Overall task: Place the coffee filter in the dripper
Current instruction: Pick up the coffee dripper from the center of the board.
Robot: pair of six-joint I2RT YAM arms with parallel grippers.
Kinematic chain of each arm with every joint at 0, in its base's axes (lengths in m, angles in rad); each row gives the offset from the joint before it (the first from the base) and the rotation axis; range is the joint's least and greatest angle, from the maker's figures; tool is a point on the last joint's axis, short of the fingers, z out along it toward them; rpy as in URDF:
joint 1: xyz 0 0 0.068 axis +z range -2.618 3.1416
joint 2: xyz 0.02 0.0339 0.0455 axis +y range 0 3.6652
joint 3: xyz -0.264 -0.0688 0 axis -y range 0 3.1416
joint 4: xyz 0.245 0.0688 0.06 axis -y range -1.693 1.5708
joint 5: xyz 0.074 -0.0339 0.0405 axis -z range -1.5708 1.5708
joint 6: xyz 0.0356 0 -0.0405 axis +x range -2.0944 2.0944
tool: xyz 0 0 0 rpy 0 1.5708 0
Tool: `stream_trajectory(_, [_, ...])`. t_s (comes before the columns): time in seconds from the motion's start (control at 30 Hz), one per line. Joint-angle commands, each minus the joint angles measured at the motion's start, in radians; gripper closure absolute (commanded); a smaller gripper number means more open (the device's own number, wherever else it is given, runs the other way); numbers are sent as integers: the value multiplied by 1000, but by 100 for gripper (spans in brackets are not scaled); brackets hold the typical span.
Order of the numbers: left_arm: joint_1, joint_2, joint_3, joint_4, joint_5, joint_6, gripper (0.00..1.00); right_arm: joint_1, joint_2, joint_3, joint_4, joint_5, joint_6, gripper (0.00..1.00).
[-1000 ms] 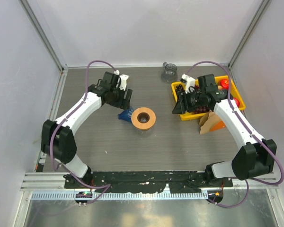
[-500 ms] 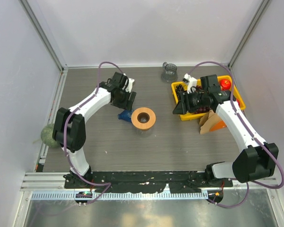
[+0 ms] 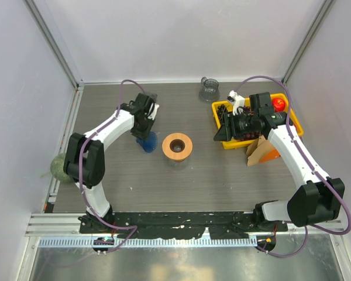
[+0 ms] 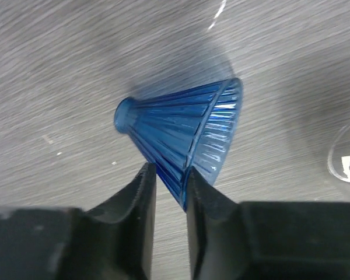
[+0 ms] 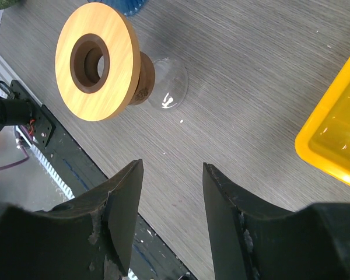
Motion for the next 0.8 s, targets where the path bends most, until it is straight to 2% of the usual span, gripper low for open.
stream_trajectory(0.0, [48, -88, -35, -26, -22, 38, 81, -3, -36, 5, 38, -23, 14, 48])
stream_trajectory(0.1, [82, -99, -35, -32, -10, 38, 98, -8, -35, 16, 35, -18, 5, 48])
stream_trajectory(0.13, [96, -108, -31, -38, 4, 38, 100, -8, -36, 19, 34, -20, 0, 48])
stream_trajectory(0.23, [117, -166, -12, -69, 64, 64, 100, -8, -40, 33, 18, -23, -6, 48])
stream_trajectory(0.4, [143, -284, 64, -205, 261, 78, 100, -8, -58, 71, -17, -54, -29, 47])
stream_trajectory(0.5, [177, -330, 168, -346, 537, 93, 100, -10, -70, 117, -60, -73, -44, 46])
stream_trajectory(0.6, [179, -346, 268, -505, 752, 99, 100, -8, -90, 160, -83, -86, -59, 35])
stream_trajectory(0.63, [177, -344, 287, -544, 810, 96, 100, -10, -95, 175, -83, -84, -62, 28])
stream_trajectory(0.77, [139, -317, 362, -655, 947, 61, 100, -8, -135, 203, -74, -66, -72, 13])
